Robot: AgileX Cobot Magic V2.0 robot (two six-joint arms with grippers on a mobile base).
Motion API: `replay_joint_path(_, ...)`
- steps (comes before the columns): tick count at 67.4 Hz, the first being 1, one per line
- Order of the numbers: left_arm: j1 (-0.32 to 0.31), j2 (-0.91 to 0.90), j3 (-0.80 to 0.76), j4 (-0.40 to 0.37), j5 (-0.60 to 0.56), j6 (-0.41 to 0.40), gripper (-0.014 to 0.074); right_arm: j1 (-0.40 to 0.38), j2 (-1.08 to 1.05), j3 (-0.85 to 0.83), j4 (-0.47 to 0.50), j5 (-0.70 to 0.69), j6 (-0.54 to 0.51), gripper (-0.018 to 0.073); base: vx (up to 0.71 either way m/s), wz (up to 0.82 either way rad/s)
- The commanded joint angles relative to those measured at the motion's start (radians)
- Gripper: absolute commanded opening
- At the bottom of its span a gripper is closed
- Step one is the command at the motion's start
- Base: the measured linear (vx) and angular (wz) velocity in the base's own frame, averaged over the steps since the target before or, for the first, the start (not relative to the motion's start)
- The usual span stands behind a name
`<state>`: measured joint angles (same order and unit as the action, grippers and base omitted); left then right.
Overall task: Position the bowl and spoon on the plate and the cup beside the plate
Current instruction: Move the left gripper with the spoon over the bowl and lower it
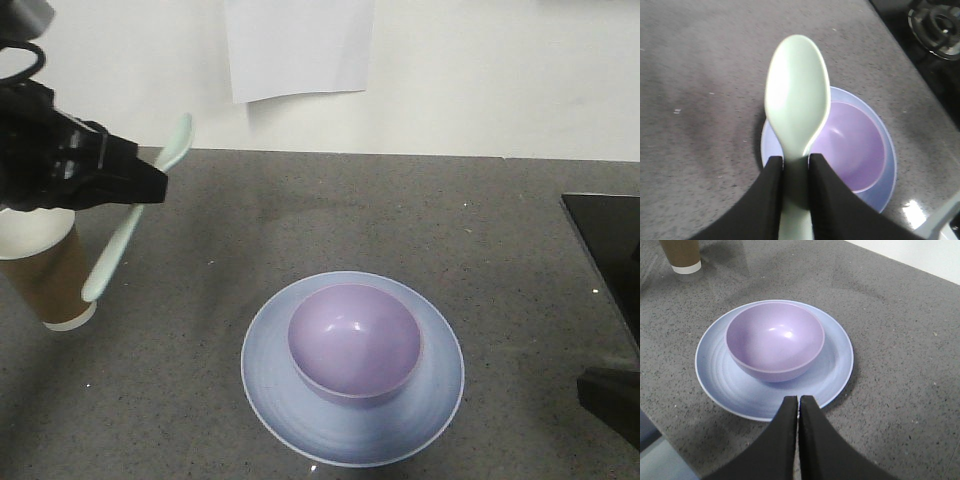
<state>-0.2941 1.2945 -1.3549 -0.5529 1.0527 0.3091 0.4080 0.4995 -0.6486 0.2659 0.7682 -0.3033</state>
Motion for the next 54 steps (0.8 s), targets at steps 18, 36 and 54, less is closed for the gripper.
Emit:
replay_joint_path(18,-0.285,0.255,-0.345,0.127,0.132,0.001,-0.0007,0.000,0.004,-0.023,0.016,-0.127,-0.001,-0.0004,0.00,0.00)
replay_joint_path(36,-0.411,0.415,-0.367,0.255,0.183,-0.038,-0.0007,0.000,0.004,-0.023,0.016,-0.125,-0.001,-0.0004,0.00,0.00)
replay_joint_path(54,-0.442,0.522,-0.367,0.281,0.173,-0.045,-0.0007,0.000,0.004,-0.023,0.016,-0.124,-0.001,-0.0004,0.00,0.00)
